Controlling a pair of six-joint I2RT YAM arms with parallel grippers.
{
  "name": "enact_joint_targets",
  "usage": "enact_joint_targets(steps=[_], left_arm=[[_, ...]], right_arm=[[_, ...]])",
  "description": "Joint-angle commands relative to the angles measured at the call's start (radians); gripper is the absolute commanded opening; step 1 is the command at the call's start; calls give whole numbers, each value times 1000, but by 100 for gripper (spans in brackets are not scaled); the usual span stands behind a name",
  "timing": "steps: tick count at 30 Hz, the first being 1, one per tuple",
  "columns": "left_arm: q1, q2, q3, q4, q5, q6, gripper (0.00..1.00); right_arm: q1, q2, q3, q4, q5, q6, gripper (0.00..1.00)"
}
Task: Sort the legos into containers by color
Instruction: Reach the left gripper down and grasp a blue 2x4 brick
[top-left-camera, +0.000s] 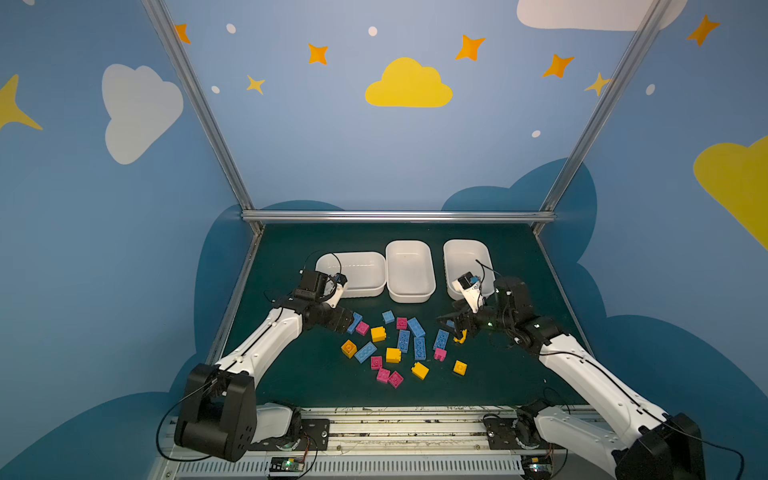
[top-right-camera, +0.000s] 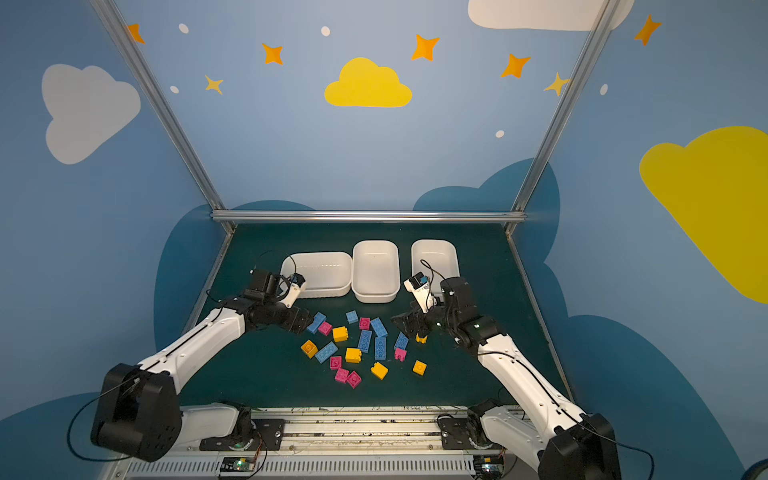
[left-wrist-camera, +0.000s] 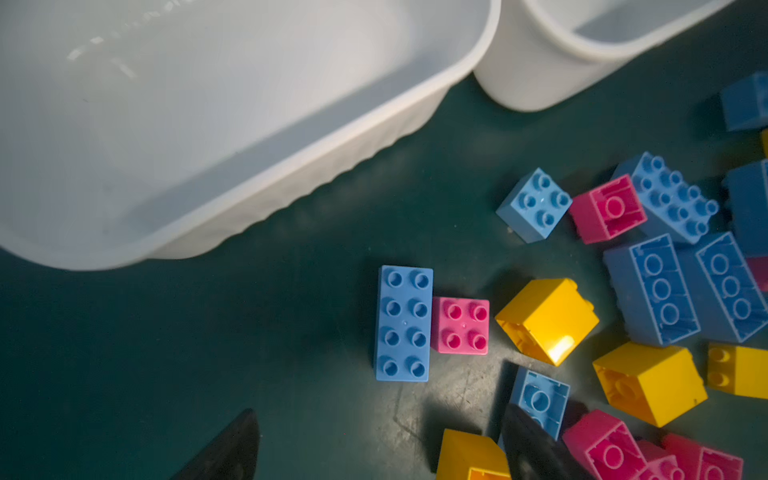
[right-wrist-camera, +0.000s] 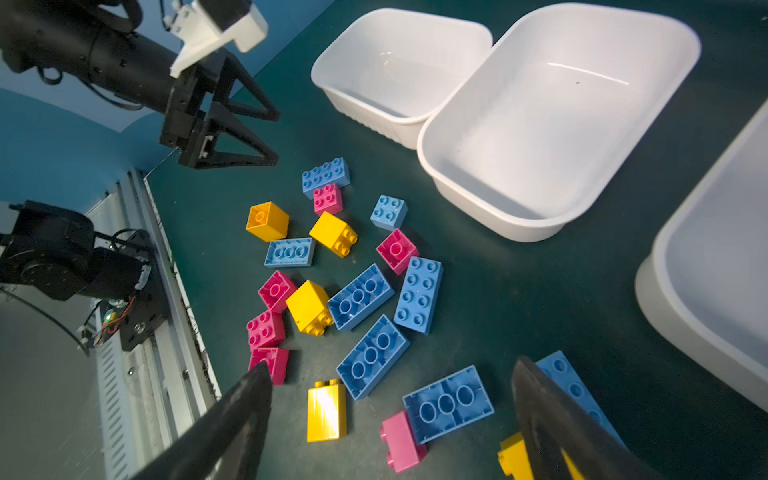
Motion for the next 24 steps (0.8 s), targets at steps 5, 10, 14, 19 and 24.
enact_joint_targets(steps=[5, 10, 14, 19, 24], left_arm=[[-75, 70, -25, 47, -100, 89, 87], [-111, 136, -23, 76, -180, 108, 82], [-122, 175, -24, 92, -212, 117, 78], [-126, 226, -5, 107, -235, 110, 73], [-128, 256, 3, 137, -227, 93, 70]], right_arm=[[33, 21, 28, -15, 46, 5, 89], [36, 34, 31, -23, 58, -5, 89], [36, 33, 29, -32, 68, -8, 89], [36, 29, 16, -35, 81, -4, 89], [36, 24, 6, -30, 92, 3, 89]])
